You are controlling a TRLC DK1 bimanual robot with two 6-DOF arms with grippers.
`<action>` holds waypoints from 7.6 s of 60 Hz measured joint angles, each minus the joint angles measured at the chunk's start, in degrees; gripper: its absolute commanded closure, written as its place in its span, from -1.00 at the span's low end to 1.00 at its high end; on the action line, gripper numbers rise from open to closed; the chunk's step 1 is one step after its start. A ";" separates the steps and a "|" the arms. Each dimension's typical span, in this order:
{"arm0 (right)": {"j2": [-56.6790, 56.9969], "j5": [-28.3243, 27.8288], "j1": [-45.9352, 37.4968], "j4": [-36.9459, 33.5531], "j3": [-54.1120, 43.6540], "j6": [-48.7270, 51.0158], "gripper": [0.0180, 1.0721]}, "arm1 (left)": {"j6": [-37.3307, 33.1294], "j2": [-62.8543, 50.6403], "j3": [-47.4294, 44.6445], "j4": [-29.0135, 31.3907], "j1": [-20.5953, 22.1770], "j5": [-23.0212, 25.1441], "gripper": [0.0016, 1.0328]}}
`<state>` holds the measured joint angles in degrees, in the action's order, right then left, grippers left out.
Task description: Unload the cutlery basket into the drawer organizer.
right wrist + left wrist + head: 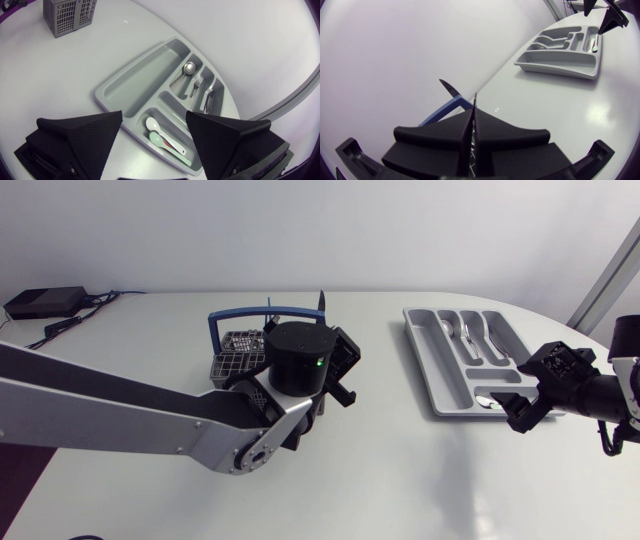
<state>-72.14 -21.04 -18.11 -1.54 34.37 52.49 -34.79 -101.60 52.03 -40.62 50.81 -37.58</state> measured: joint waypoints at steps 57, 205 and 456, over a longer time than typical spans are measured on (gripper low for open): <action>2.19 0.00 0.02 -0.11 -0.48 0.00 -0.74 | -5.62 8.50 -0.35 1.36 1.18 1.75 0.94; -4.90 -11.65 36.65 -25.44 26.51 -40.54 -0.22 | 35.26 18.12 11.23 35.80 -8.76 39.10 0.94; -68.26 -6.12 -3.02 -41.79 89.72 -30.23 0.33 | 24.20 24.50 6.14 42.49 -18.08 36.22 -0.45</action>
<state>-140.40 -27.16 -21.12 -43.33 124.09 22.26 -10.59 -77.10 58.17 1.87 32.73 -1.37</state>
